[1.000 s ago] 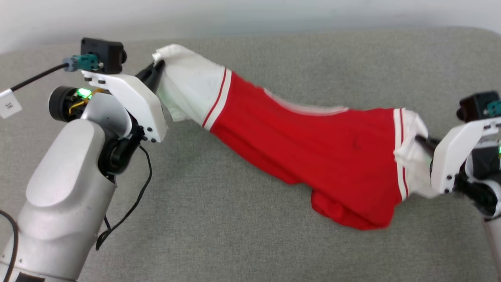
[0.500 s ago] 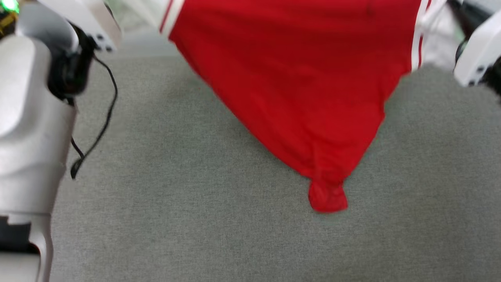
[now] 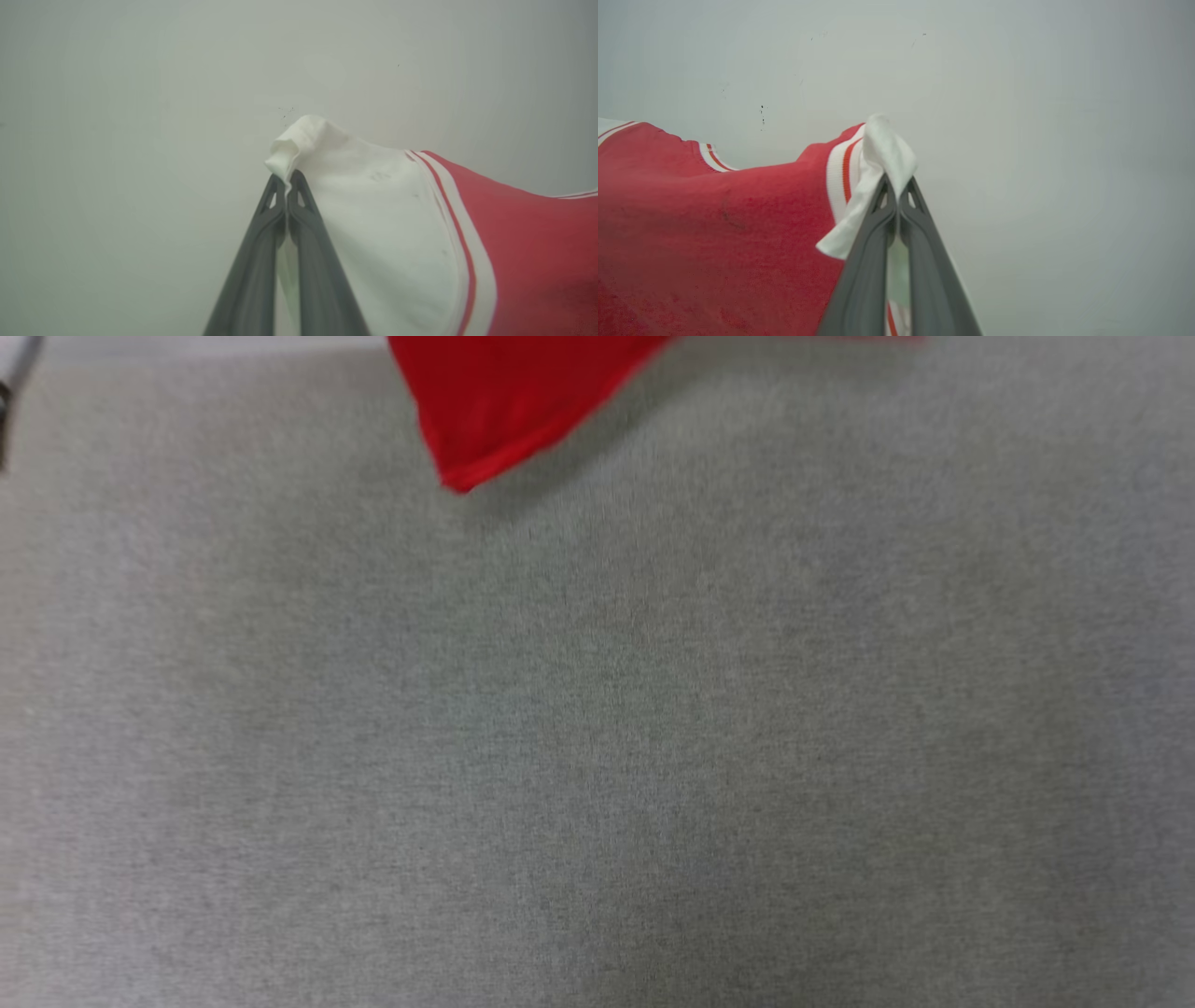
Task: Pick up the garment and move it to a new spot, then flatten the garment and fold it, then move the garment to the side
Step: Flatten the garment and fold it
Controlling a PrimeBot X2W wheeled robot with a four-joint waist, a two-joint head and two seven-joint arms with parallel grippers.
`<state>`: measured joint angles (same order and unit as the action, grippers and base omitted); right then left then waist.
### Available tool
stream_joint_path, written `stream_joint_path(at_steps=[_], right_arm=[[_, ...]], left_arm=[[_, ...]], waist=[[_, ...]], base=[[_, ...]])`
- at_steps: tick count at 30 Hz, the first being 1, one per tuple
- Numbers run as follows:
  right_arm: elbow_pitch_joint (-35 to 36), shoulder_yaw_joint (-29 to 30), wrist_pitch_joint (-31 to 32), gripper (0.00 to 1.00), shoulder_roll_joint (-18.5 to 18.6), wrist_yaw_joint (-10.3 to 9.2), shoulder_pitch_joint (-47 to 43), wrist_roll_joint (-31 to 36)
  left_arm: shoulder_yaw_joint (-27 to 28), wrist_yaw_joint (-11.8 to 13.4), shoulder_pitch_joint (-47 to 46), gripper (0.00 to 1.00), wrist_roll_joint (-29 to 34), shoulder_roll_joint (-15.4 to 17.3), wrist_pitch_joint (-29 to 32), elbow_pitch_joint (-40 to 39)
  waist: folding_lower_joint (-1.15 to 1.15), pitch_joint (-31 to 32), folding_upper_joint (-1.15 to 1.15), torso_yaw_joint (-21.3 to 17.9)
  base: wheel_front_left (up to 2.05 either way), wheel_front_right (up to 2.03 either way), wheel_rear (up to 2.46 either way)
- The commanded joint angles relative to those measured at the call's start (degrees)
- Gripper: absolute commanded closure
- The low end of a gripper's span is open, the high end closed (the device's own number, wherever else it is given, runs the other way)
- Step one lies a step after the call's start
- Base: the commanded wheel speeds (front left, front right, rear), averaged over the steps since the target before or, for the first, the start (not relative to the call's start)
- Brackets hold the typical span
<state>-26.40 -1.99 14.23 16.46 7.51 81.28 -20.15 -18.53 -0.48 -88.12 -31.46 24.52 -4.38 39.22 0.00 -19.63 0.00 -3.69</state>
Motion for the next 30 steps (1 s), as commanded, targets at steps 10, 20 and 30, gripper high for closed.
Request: stream_joint_path(at_steps=[10, 20, 30], right_arm=[[-8.60, -2.33, -6.21, 1.00, -0.14, -0.04, 18.50, -1.12], [-18.16, -8.95, -11.19, 1.00, -0.79, -0.04, 22.88, -4.54], [-27.08, -14.62, -13.61, 1.00, -1.69, -0.04, 19.10, -8.81]], left_arm=[[0.79, -0.86, -13.09, 1.00, 0.09, 0.52, -0.57, 3.76], [-0.06, -1.37, -11.91, 1.00, -0.97, -0.99, 0.19, 6.95], [-0.18, -3.02, -6.91, 1.00, -3.47, -3.31, -1.69, 11.61]], waist=[[0.00, -14.51, 0.00, -0.73], [0.00, -21.37, 0.00, -0.79], [0.00, -20.81, 0.00, -0.02]], base=[[0.00, 0.00, 0.00], [0.00, 0.00, 0.00], [0.00, 0.00, 0.00]])
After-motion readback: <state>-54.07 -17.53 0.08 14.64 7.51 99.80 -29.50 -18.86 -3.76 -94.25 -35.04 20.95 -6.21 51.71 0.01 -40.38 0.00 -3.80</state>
